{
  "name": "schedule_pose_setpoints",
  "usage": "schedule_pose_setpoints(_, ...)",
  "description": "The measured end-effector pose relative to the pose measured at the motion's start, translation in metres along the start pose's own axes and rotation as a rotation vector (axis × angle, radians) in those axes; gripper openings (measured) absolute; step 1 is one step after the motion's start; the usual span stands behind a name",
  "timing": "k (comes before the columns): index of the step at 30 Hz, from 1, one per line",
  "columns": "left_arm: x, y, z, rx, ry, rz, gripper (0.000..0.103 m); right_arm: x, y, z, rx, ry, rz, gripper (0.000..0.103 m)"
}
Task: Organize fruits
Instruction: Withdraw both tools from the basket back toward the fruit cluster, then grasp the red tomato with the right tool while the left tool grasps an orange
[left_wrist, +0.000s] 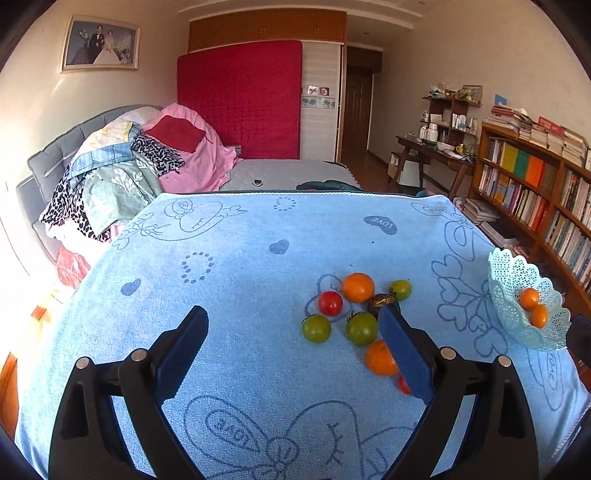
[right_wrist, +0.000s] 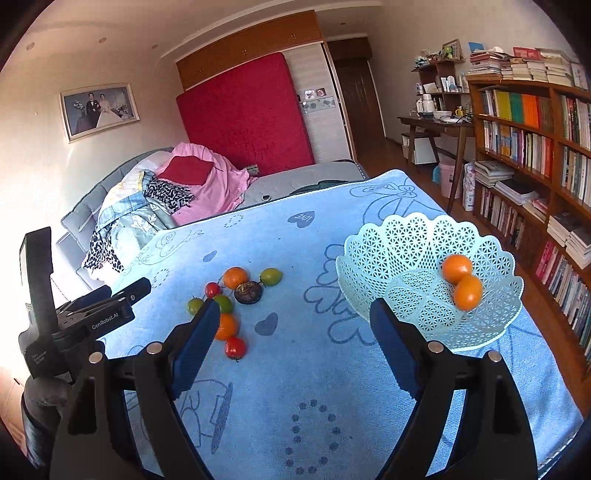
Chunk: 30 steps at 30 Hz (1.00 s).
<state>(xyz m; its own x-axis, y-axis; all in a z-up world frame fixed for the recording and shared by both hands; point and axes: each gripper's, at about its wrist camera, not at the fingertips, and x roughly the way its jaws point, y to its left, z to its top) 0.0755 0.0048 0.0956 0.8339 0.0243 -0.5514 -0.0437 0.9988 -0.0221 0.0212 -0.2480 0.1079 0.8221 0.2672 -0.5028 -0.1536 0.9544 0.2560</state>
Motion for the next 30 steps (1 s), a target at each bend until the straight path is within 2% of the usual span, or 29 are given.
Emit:
schedule_pose_setpoints(6, 0.011, 0.018, -0.009, -0.024, 0.032, 0.025, 0.093, 0.017, 0.013, -0.010, -0.026, 0.046, 0.013, 0.084)
schedule_pose_setpoints(13, 0.024, 0.029, -0.019, -0.028, 0.067, 0.038, 0.093, 0.047, 0.029, -0.022, -0.057, 0.140, 0.045, 0.084)
schedule_pose_setpoints(24, 0.036, 0.036, -0.027, -0.029, 0.094, 0.044, 0.093, 0.102, 0.060, -0.042, -0.172, 0.279, 0.094, 0.084)
schedule_pose_setpoints(30, 0.040, 0.037, -0.030, -0.028, 0.103, 0.043, 0.093, 0.129, 0.068, -0.047, -0.205, 0.329, 0.092, 0.067)
